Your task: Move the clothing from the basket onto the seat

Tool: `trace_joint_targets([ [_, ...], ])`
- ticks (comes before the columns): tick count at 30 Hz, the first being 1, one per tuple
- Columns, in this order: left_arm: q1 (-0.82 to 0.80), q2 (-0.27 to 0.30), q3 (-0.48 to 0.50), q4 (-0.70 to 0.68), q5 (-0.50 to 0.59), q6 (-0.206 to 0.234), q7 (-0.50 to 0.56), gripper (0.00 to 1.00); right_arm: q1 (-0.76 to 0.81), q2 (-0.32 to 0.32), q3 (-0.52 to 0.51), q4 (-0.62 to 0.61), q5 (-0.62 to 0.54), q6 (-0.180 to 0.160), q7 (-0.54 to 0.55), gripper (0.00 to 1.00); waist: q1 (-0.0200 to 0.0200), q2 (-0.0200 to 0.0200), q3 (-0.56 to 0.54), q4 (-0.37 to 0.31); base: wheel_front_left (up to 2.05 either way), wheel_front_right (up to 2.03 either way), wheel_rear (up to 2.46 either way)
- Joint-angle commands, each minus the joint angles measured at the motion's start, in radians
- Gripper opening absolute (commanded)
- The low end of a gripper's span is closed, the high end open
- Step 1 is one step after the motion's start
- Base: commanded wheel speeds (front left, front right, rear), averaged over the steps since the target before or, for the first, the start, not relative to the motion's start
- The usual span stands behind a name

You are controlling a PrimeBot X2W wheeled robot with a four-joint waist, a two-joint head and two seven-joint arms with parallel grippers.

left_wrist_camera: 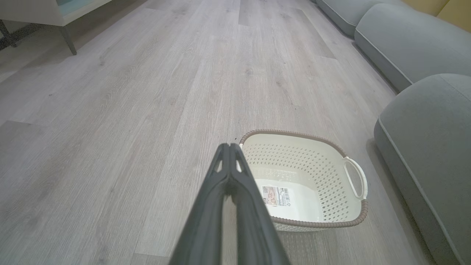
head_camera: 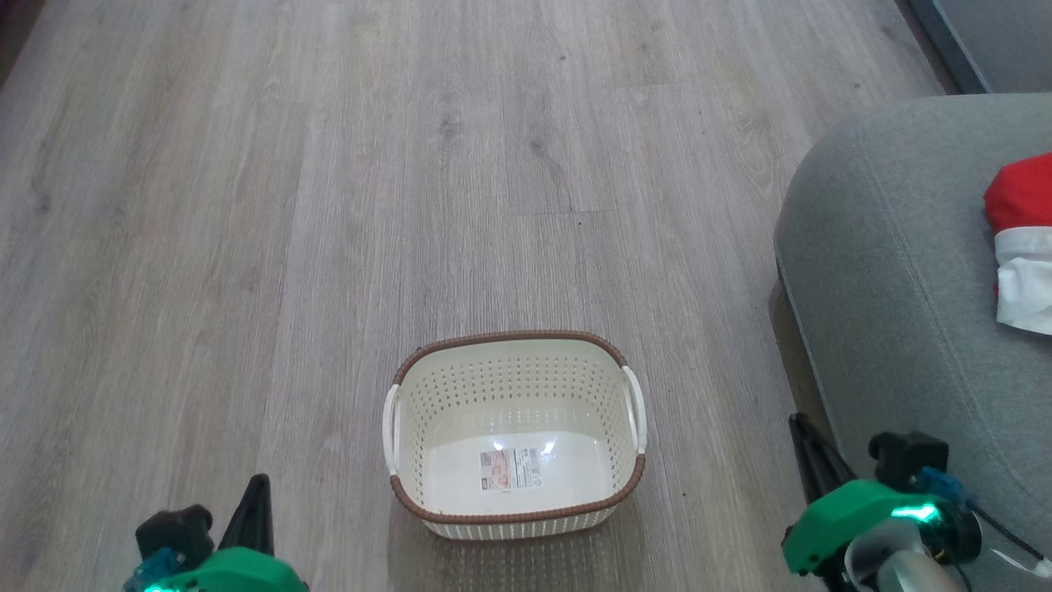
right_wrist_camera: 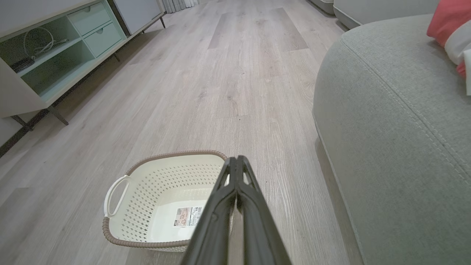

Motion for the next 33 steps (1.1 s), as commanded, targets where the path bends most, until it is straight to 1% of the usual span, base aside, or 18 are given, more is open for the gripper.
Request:
trace_joint_targets([
  [1, -0.047, 0.005, 0.008, -0.037, -0.029, -0.005, 0.008, 0.00, -0.049, 0.002, -0.010, -0.039, 0.030, 0.000, 0.007, 0.00, 0.0000, -0.0001, 0.000, 0.000, 0.00, 0.00, 0.00],
  [33, -0.070, 0.007, 0.016, -0.082, -0.394, -0.020, 0.093, 0.00, -0.035, 0.014, -0.055, -0.121, 0.376, 0.000, 0.095, 0.00, 0.0000, -0.0001, 0.006, 0.005, 0.00, 0.00, 0.00],
])
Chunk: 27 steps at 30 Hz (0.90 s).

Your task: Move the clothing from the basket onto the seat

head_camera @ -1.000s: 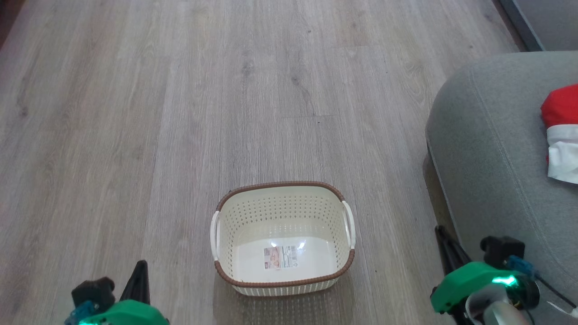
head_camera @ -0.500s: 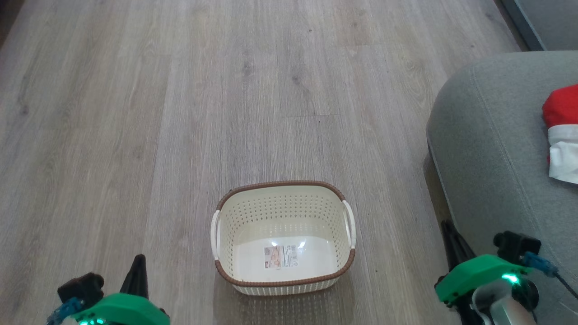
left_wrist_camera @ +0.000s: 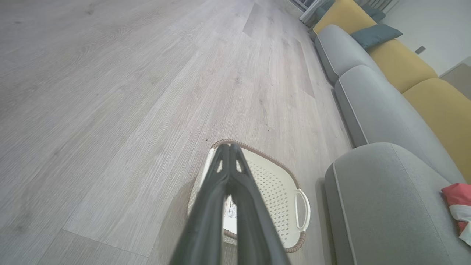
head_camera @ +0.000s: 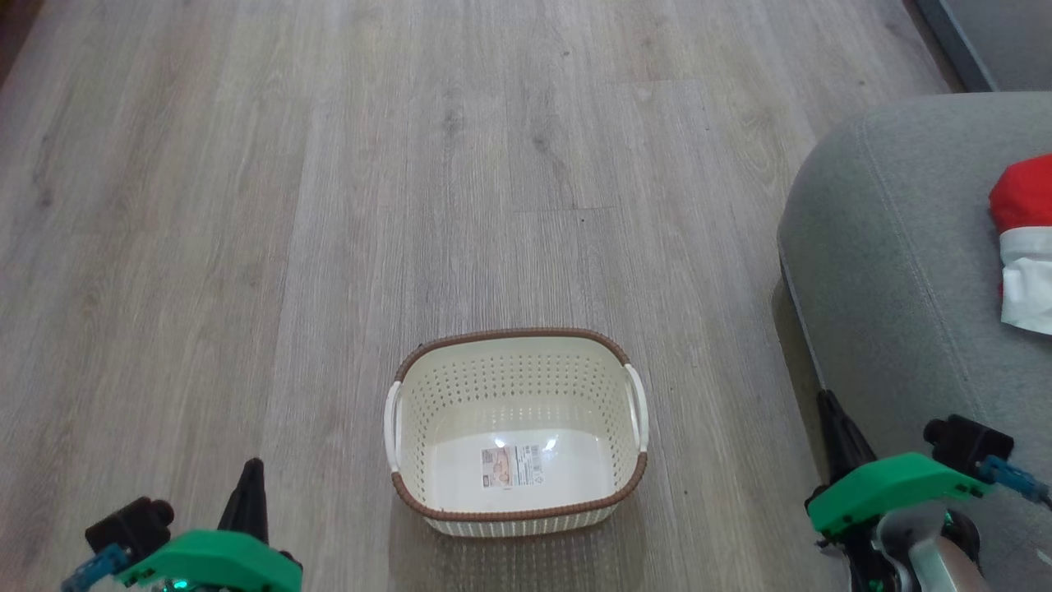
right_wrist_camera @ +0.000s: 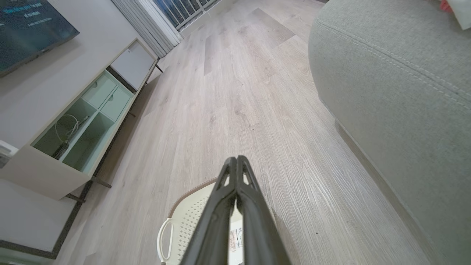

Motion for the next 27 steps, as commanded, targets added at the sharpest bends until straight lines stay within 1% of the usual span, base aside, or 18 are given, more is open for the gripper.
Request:
trace_joint_targets([
  [1, -0.058, 0.007, 0.016, -0.039, -0.033, -0.004, 0.008, 0.00, -0.035, 0.002, -0.001, -0.041, 0.032, 0.000, 0.004, 0.00, 0.0000, -0.0001, 0.000, 0.000, 0.00, 0.00, 0.00],
  [27, -0.079, 0.009, 0.026, -0.072, -0.326, -0.017, 0.080, 0.00, -0.026, 0.012, -0.039, -0.106, 0.310, 0.000, 0.077, 0.00, 0.0000, -0.0001, 0.005, 0.004, 0.00, 0.00, 0.00],
])
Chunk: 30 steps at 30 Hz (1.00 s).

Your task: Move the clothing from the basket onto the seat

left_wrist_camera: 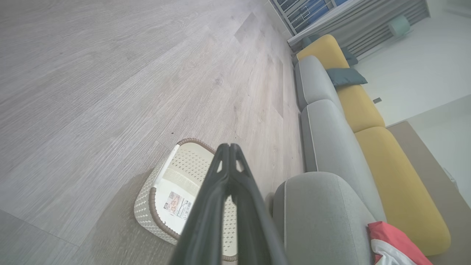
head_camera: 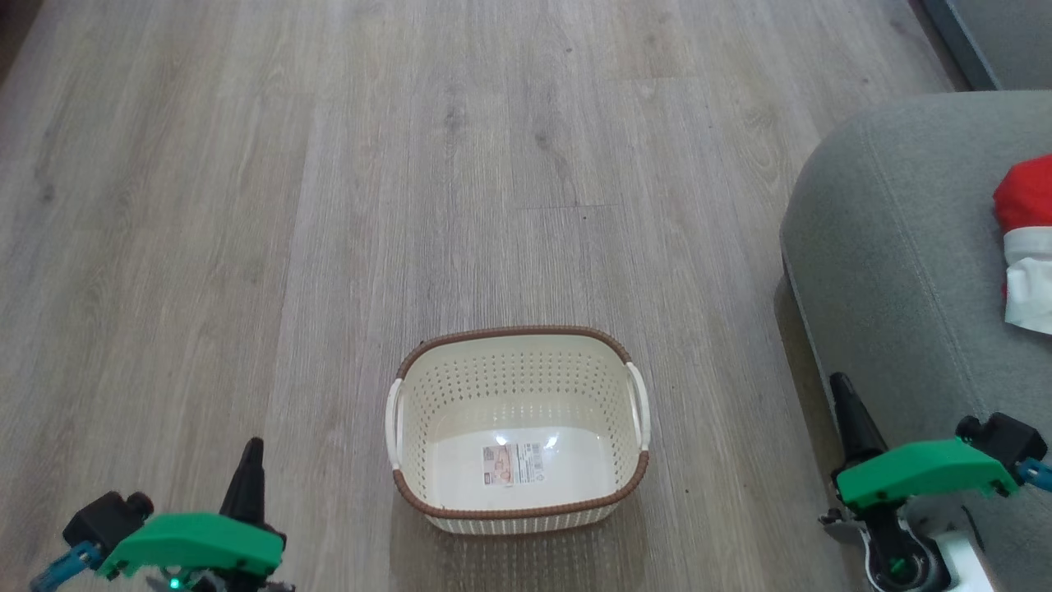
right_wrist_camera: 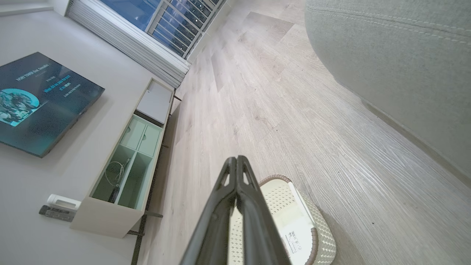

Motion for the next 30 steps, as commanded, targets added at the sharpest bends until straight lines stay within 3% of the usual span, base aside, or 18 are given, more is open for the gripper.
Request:
trace_joint_targets([
  [1, -0.059, 0.009, 0.024, -0.039, -0.035, -0.008, 0.006, 0.00, -0.026, -0.001, 0.002, -0.044, 0.033, 0.000, 0.009, 0.00, 0.0000, 0.0000, 0.000, 0.000, 0.00, 0.00, 0.00],
  [30, -0.084, 0.011, 0.035, -0.077, -0.375, -0.022, 0.090, 0.00, -0.015, 0.010, -0.042, -0.119, 0.357, 0.000, 0.093, 0.00, 0.0000, 0.0000, 0.006, 0.005, 0.00, 0.00, 0.00],
])
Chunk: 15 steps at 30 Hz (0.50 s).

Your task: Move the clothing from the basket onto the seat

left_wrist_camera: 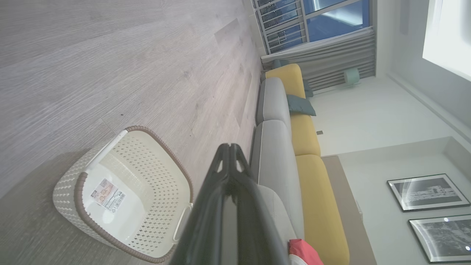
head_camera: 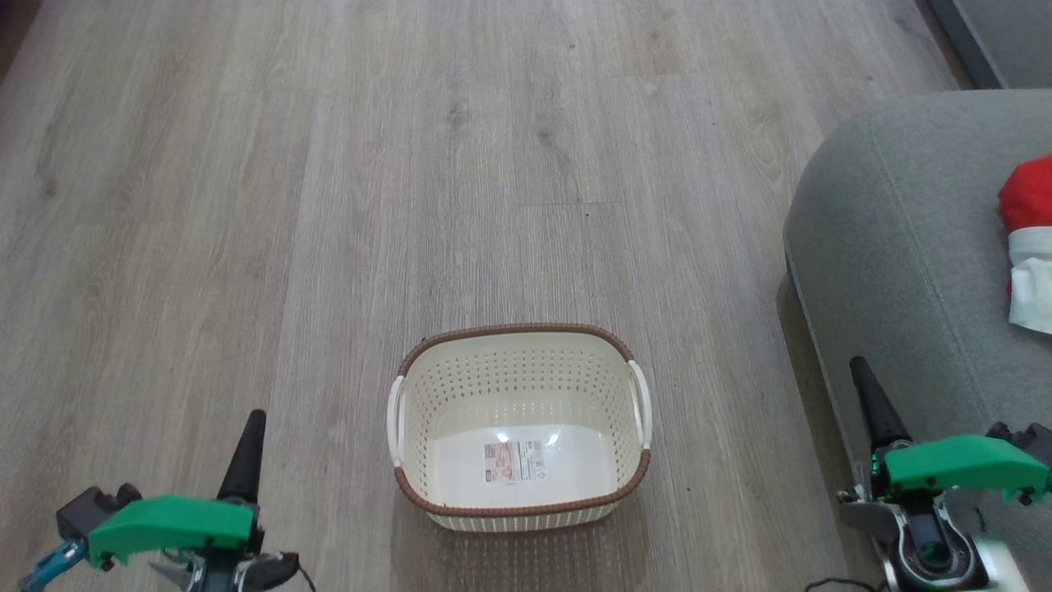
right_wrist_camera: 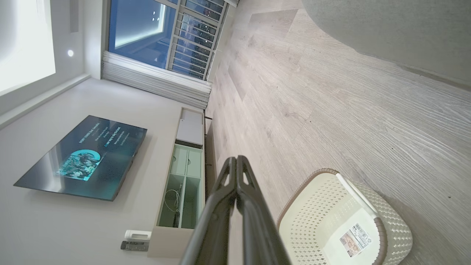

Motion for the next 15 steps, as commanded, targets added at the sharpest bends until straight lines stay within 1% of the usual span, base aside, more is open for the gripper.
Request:
trace_joint_targets([
  [1, -0.059, 0.011, 0.032, -0.041, -0.038, -0.007, 0.012, 0.00, -0.025, 0.002, 0.010, -0.046, 0.038, 0.000, 0.011, 0.00, 0.0000, 0.0000, 0.000, 0.000, 0.00, 0.00, 0.00],
  [15, -0.070, 0.011, 0.037, -0.058, -0.190, -0.013, 0.049, 0.00, -0.020, 0.007, -0.010, -0.080, 0.183, 0.000, 0.049, 0.00, 0.0000, 0.0000, 0.003, 0.002, 0.00, 0.00, 0.00],
])
